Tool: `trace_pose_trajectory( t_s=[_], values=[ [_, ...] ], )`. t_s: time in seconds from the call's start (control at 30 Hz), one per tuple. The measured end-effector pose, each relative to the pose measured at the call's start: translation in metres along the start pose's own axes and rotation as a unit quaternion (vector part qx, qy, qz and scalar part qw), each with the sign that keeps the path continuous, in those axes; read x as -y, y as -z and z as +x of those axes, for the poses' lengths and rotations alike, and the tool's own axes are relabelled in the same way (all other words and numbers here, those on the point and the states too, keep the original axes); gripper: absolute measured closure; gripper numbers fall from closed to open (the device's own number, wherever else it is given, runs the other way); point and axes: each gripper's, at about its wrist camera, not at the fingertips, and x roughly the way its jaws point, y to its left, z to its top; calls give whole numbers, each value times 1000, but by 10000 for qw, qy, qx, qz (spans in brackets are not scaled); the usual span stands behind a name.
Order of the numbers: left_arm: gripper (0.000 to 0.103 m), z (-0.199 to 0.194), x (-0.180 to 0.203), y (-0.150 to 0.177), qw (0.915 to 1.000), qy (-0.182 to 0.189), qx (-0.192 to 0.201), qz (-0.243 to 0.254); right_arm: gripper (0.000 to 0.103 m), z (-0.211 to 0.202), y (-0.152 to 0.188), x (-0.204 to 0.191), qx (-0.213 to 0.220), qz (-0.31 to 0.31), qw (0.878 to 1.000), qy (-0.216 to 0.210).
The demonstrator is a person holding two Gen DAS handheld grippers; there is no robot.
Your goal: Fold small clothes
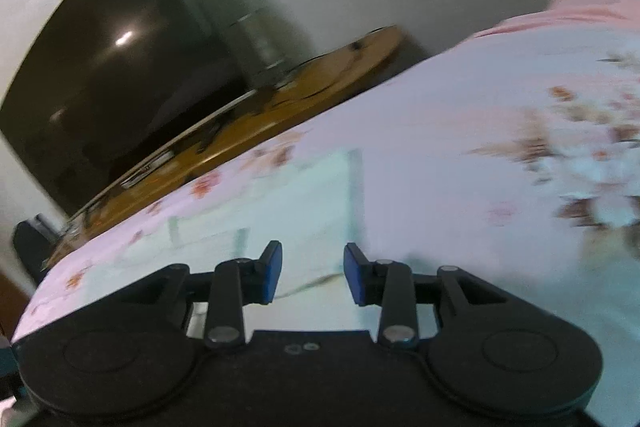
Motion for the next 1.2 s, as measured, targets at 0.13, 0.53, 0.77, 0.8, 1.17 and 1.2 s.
trace_pose_trajectory(
  t_s=[0.13,0.53,0.77,0.8,1.17,1.2],
  values=[
    [30,-7,-49,-4,9977,-526,0,-427,68,36,5,-24,-353,33,9987,-380],
    [30,15,-72,-14,9954,-793,-236,-482,98,67,0,-52,-270,-97,9985,-458],
    [30,24,-59,-12,9960,-828,-297,-126,98,42,-29,-60,265,-297,9967,-711],
    [30,26,-58,-14,9959,-839,-313,-113,98,41,-31,-62,283,-346,9964,-721],
    [30,32,-52,-16,9934,-1027,-439,263,101,35,-38,-29,487,-5,9983,-330],
    [30,32,-51,-16,9934,-1025,-445,263,101,34,-37,-27,488,6,9983,-322]
  ],
)
